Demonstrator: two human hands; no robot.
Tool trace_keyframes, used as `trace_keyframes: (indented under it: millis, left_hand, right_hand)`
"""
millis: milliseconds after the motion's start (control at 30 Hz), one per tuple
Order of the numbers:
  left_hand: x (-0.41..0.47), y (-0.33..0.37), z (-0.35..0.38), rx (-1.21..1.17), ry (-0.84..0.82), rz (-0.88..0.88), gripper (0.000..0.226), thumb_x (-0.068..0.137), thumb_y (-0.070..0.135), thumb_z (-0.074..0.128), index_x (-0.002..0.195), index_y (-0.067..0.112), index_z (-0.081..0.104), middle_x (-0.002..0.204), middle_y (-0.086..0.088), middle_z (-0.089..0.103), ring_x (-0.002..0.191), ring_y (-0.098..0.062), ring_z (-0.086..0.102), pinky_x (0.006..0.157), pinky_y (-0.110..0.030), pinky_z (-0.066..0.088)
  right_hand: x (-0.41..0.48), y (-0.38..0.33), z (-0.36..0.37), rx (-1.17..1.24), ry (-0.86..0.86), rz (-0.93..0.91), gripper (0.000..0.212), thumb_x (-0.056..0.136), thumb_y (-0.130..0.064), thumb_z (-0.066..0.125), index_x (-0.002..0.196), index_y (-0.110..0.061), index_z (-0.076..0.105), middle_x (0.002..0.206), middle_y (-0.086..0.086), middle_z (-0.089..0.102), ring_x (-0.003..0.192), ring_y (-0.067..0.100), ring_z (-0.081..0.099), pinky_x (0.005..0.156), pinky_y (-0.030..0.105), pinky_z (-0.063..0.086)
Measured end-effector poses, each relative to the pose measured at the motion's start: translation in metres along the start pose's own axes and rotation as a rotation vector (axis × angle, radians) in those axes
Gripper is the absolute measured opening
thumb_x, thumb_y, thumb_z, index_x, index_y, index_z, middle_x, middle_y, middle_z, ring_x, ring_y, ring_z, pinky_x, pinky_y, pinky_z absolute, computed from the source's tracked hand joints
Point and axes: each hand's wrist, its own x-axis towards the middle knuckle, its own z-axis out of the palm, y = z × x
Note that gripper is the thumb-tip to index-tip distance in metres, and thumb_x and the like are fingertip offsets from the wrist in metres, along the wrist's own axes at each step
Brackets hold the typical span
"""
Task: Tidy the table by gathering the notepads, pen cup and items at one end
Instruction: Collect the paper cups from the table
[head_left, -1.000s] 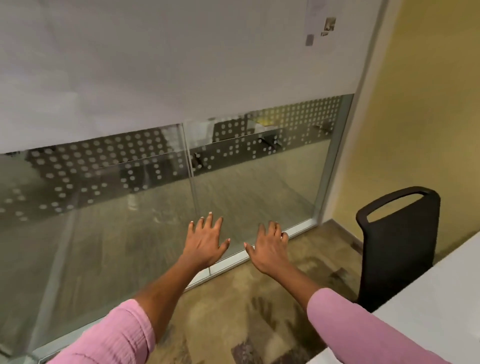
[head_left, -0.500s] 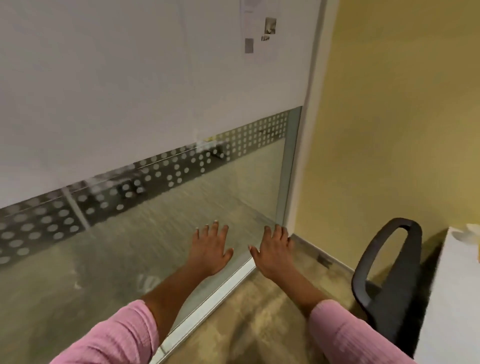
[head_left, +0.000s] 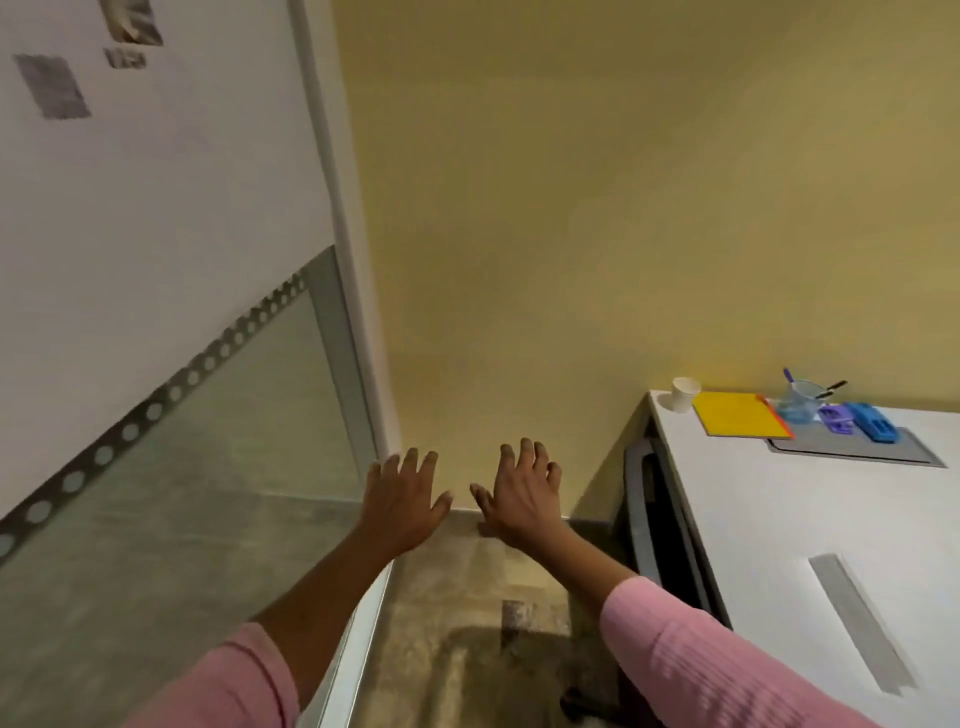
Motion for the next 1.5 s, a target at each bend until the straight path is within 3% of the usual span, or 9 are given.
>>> trace_keyframes:
  millis: [233,600,900,1133,1500]
  left_hand:
    - [0.175,0.053,0.027,-0.006,-0.018,0.231,0.07,0.091,0.061,0.029,0.146,0.019,0.026,0.151,-0.013,0.034,0.134,-0.034,0.035,0.107,-0.049,0.027]
    - [0.405,0.159,0.058,-0.024,-0.082,0.511,0.07,0.09,0.061,0.029,0.147,0.021,0.023,0.154,-0.013,0.03,0.137,-0.034,0.03,0.11,-0.052,0.022]
    - [0.522,0.268,0.104,-0.053,-0.143,0.8,0.073,0.089,0.061,0.028,0.149,0.02,0.018,0.155,-0.013,0.026,0.139,-0.034,0.026,0.111,-0.052,0.02]
    - [0.609,0.354,0.14,-0.063,-0.178,1.029,0.074,0.086,0.052,0.047,0.147,0.018,0.021,0.152,-0.011,0.03,0.136,-0.032,0.032,0.11,-0.048,0.025]
    - [0.661,0.431,0.173,-0.05,-0.275,1.259,0.081,0.085,0.046,0.056,0.147,0.012,0.017,0.153,-0.014,0.027,0.135,-0.033,0.033,0.108,-0.047,0.031]
  right_hand:
    - [0.117,0.083,0.005,-0.033,0.057,0.202,0.079,0.087,-0.068,0.028,0.141,-0.01,0.027,0.152,0.023,0.025,0.141,0.043,0.019,0.11,0.058,0.024]
    - [0.271,0.235,-0.005,-0.084,0.099,0.527,0.075,0.086,-0.066,0.031,0.136,-0.01,0.034,0.145,0.022,0.033,0.135,0.042,0.025,0.104,0.056,0.03]
    - [0.327,0.34,0.013,-0.085,0.062,0.775,0.077,0.087,-0.065,0.035,0.141,-0.011,0.031,0.153,0.02,0.025,0.143,0.04,0.016,0.109,0.054,0.024]
    - [0.358,0.408,0.018,-0.11,0.041,0.961,0.078,0.087,-0.064,0.041,0.143,-0.011,0.028,0.154,0.016,0.023,0.144,0.038,0.013,0.109,0.052,0.022]
    - [0.39,0.467,0.034,-0.062,-0.035,1.131,0.088,0.081,-0.062,0.056,0.146,-0.014,0.023,0.158,0.016,0.018,0.146,0.039,0.008,0.113,0.054,0.02]
